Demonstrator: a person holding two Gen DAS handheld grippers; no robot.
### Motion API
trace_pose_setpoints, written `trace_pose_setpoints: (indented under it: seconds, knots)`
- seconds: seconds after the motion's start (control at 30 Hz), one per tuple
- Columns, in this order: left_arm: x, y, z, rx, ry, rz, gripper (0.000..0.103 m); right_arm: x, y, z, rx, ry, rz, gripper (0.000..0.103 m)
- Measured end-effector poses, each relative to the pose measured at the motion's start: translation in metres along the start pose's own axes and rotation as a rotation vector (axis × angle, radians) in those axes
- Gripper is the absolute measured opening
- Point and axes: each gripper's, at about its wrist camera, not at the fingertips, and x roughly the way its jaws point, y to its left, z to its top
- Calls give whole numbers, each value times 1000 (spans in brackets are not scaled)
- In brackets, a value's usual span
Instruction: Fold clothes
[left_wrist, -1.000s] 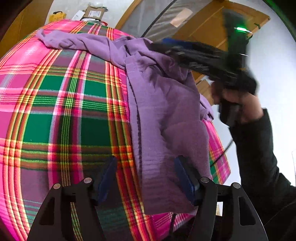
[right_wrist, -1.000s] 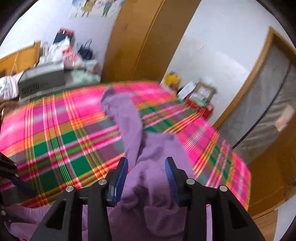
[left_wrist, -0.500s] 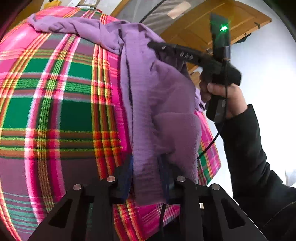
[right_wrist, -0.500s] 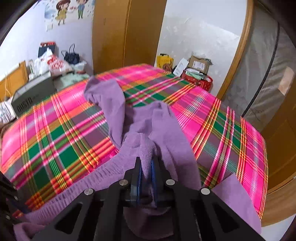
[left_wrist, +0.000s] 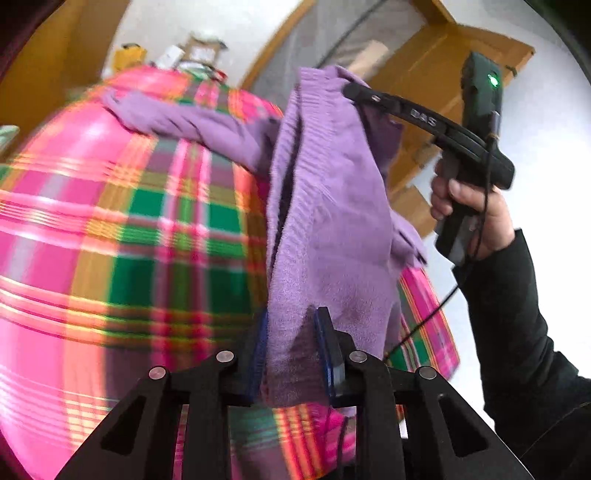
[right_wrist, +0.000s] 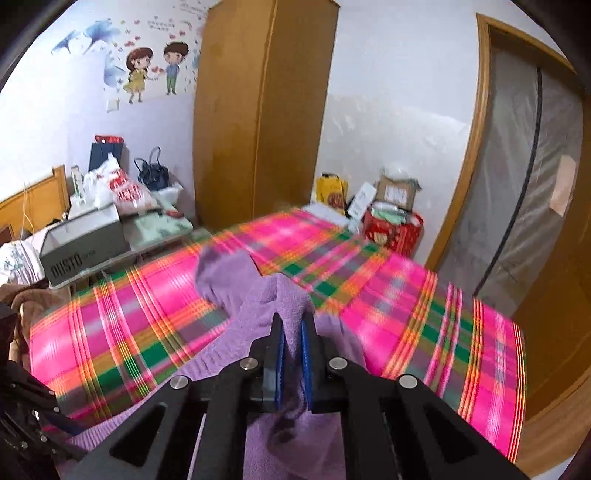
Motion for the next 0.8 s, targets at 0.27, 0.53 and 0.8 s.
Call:
trace_pose_setpoints:
  seconds: [0.27, 0.53, 0.8]
  knots:
    - [-50, 47, 10, -77, -126, 135, 25, 25, 47, 54, -69, -48, 43, 6]
    - [-38, 68, 38, -114, -203, 239, 25, 49, 105, 107, -142, -105, 123, 6]
    - [-82, 111, 60, -163, -318, 394, 25, 78, 149, 156, -181, -147, 164, 6]
